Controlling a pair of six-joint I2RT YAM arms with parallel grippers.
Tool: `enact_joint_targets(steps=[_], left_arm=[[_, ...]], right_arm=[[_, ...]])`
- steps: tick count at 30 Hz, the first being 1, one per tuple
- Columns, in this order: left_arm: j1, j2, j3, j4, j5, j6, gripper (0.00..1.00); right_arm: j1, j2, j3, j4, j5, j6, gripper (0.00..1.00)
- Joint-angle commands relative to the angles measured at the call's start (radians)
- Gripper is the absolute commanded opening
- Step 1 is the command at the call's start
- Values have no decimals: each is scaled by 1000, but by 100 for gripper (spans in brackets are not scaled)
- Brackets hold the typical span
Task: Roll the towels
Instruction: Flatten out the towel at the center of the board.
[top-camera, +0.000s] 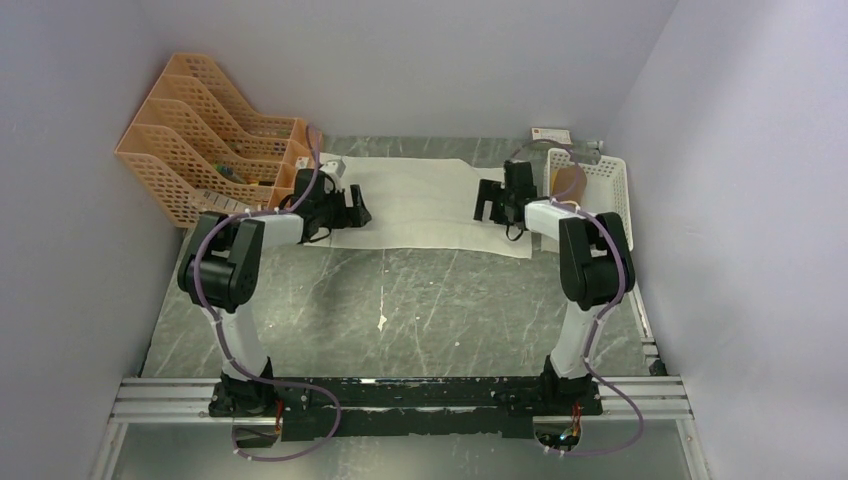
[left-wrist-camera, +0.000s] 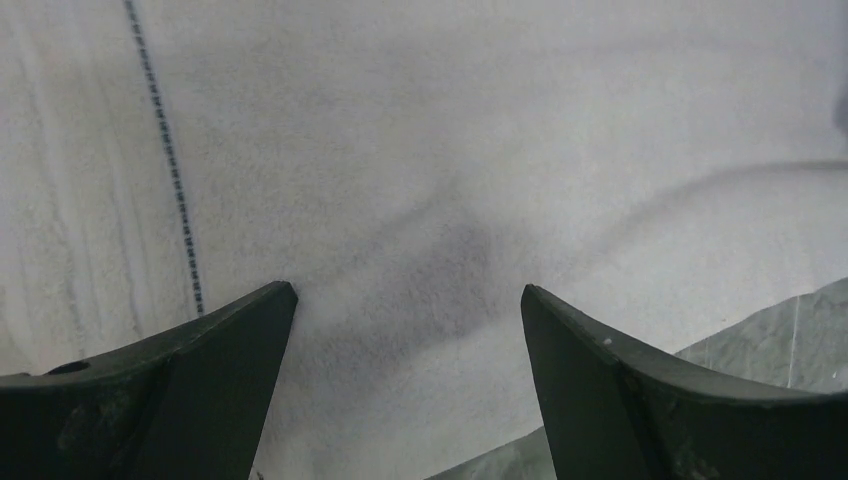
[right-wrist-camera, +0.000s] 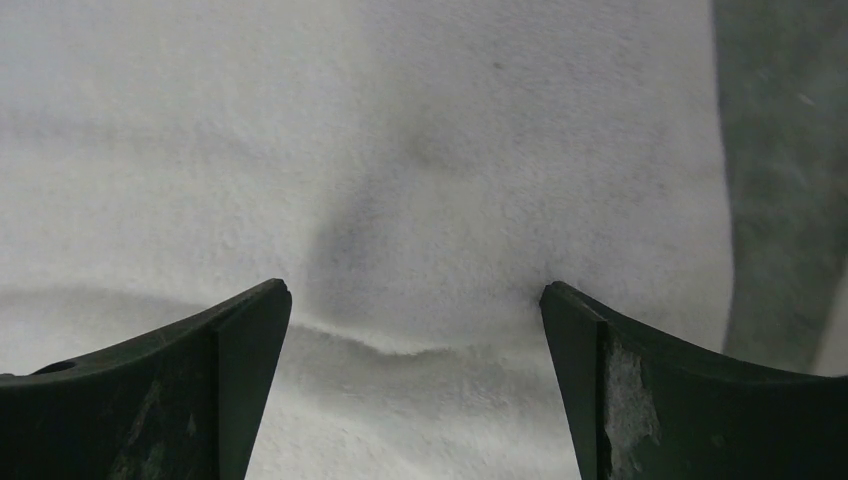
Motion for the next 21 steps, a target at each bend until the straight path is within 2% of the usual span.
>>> enact_joint_targets(steps=[1, 11, 15, 21], left_arm=[[-8, -44, -60, 54, -55, -19, 97], [-13, -207, -257, 18, -62, -122, 97], [-13, -301, -349, -1, -71, -143, 97], [-12, -359, -352, -62, -87, -109, 97]], right_arm=[[-7, -48, -65, -194, 200, 7, 100], [-10, -103, -149, -259, 218, 34, 100], [-10, -156, -252, -252, 221, 66, 100], [-49, -260, -282, -250, 249, 80, 100]])
